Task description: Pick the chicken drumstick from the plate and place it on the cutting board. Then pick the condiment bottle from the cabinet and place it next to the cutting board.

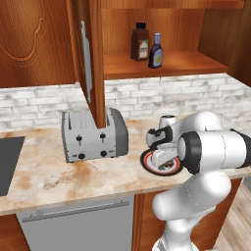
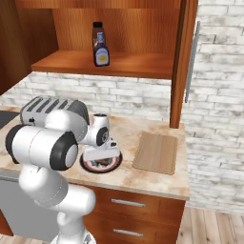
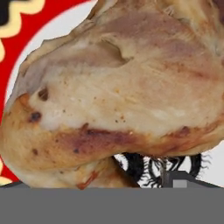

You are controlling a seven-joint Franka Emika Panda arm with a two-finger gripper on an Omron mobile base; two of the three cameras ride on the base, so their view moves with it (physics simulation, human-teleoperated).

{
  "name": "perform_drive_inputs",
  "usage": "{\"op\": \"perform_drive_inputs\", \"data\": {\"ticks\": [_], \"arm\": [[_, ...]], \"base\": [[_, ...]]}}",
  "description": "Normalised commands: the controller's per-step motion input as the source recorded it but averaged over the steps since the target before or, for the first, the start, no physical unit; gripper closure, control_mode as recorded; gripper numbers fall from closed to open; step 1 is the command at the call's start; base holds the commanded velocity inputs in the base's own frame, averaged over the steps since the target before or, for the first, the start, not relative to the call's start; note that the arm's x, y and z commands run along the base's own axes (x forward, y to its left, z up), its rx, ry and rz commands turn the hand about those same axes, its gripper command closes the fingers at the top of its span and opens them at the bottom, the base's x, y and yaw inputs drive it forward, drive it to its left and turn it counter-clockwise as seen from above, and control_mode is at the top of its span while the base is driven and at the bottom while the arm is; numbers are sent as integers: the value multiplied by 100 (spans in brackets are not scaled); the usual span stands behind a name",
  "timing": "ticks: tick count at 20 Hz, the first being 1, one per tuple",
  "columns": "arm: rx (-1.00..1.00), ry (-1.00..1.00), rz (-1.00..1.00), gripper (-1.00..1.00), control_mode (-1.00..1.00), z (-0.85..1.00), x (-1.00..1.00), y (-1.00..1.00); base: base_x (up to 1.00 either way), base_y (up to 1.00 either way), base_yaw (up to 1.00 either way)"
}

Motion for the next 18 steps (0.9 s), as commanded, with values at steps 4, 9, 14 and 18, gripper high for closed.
{"op": "perform_drive_inputs", "data": {"ticks": [4,9,14,18], "arm": [[0,0,2,100,-100,-9,18,0],[0,-1,2,100,-100,2,3,0],[0,-12,1,100,-100,28,-9,0],[0,-18,1,100,-100,35,-14,0]], "base": [[0,0,0],[0,0,0],[0,0,0],[0,0,0]]}}
